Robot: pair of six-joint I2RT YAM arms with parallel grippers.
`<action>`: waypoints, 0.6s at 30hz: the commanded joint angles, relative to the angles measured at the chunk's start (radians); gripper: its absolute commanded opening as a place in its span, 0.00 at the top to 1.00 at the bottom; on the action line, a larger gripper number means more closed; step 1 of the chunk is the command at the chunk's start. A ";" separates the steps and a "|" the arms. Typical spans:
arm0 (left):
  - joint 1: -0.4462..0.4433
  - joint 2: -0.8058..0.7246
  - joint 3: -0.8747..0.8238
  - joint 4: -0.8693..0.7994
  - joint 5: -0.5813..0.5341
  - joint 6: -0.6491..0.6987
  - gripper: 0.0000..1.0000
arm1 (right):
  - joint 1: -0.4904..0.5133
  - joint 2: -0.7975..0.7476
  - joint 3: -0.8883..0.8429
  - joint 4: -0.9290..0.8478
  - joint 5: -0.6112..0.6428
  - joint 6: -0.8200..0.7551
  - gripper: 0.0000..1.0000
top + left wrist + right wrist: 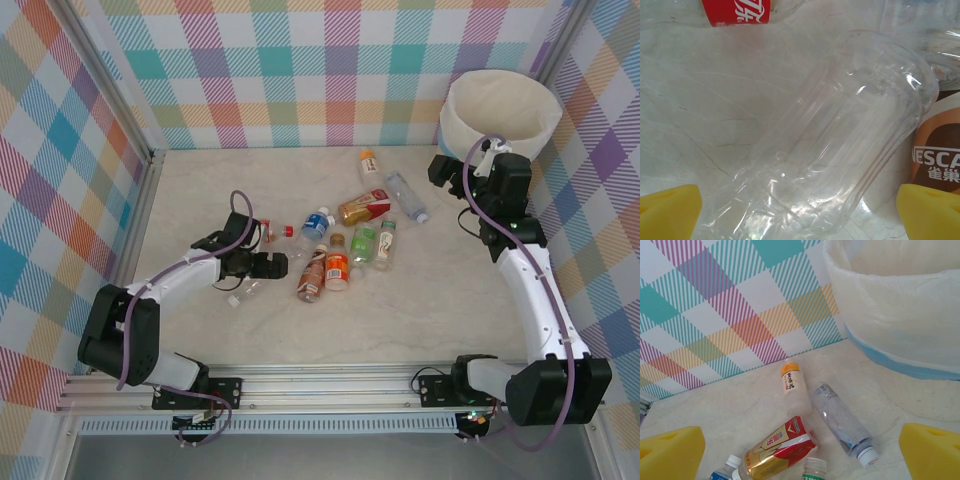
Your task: Put the plastic bottles in the bin
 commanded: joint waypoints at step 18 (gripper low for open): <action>-0.165 0.118 0.106 -0.145 -0.210 -0.028 0.20 | 0.003 -0.016 -0.031 0.042 0.006 0.016 0.00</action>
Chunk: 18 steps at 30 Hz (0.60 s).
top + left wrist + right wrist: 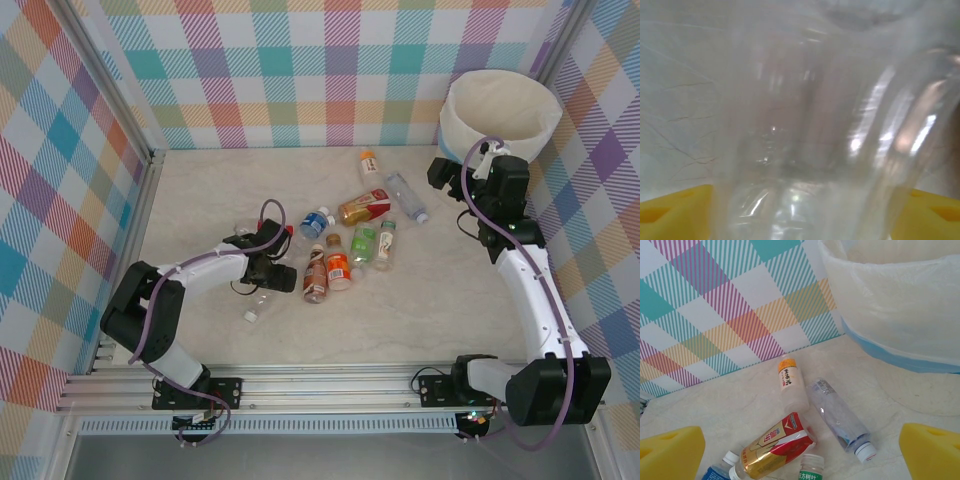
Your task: Put the plastic bottles in the bin
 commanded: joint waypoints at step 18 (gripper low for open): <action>-0.002 -0.302 -0.046 0.169 0.072 -0.065 0.47 | 0.045 -0.033 -0.133 0.165 -0.331 0.052 0.00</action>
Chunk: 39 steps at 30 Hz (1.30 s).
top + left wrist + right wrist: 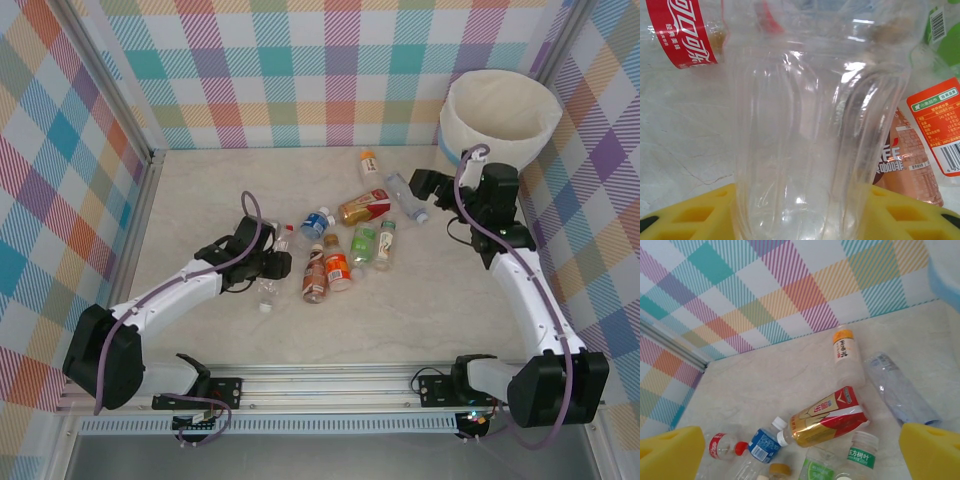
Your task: Put the plastic bottles in the bin
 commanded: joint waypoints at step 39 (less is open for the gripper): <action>0.005 0.065 0.193 0.613 0.387 -0.405 0.40 | 0.570 0.308 -0.097 0.557 -0.112 -0.095 0.39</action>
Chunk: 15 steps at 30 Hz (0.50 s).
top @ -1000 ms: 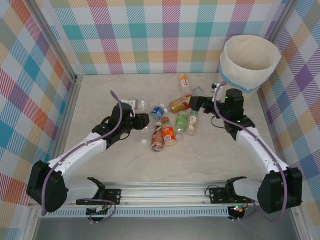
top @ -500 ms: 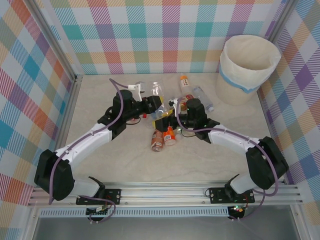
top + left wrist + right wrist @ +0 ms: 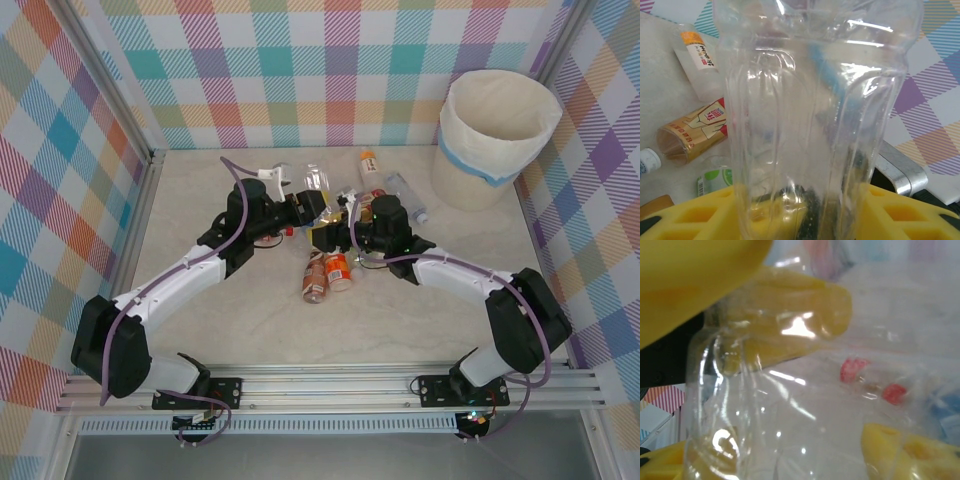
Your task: Put the plastic bottles in the bin
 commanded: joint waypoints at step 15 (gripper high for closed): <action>0.030 -0.187 -0.062 -0.202 -0.381 0.008 0.00 | -0.045 -0.086 0.137 -0.352 0.396 -0.072 0.44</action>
